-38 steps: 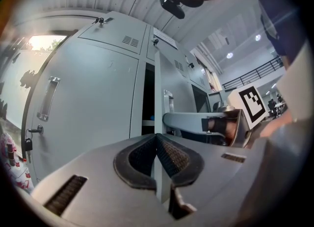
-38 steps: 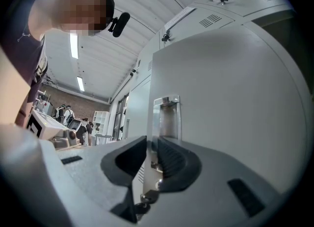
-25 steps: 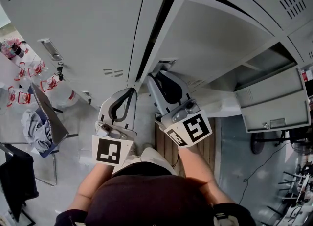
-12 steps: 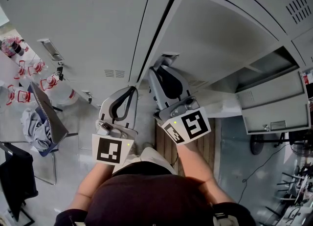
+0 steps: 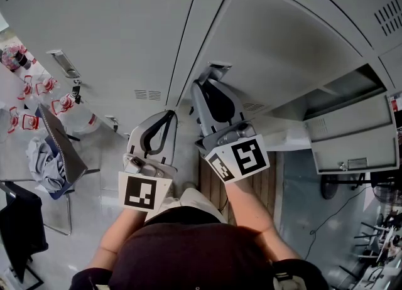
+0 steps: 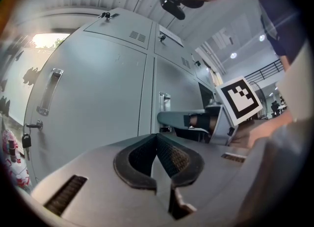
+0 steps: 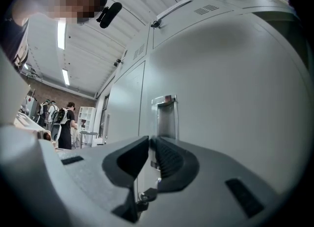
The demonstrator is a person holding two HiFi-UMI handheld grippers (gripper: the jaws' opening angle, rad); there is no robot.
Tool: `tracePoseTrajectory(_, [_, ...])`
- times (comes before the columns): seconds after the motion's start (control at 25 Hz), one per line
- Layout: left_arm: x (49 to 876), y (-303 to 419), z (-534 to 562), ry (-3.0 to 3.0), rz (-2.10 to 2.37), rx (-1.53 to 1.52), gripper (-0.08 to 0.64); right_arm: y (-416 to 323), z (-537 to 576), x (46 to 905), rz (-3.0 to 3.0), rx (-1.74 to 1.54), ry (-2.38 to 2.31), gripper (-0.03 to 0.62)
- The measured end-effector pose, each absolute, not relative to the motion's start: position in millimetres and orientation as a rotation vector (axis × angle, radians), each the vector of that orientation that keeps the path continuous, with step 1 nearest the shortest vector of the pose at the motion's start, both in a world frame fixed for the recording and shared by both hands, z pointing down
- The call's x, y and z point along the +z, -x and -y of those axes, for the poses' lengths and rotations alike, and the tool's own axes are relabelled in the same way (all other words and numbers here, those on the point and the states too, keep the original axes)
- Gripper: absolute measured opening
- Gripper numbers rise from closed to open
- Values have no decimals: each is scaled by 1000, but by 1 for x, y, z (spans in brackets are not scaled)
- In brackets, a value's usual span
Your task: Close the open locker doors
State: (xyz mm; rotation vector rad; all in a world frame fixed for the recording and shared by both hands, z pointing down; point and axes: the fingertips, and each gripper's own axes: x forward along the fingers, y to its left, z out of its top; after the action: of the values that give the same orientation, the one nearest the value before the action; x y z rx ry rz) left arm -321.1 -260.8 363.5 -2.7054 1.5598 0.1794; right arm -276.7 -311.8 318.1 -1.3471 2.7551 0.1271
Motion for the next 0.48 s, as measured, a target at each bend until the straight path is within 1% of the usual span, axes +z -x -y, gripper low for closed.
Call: tracePoseTrajectory(0.48, [364, 320, 261, 2704, -1571, 177, 2, 277, 324, 318, -2741, 101, 1407, 43])
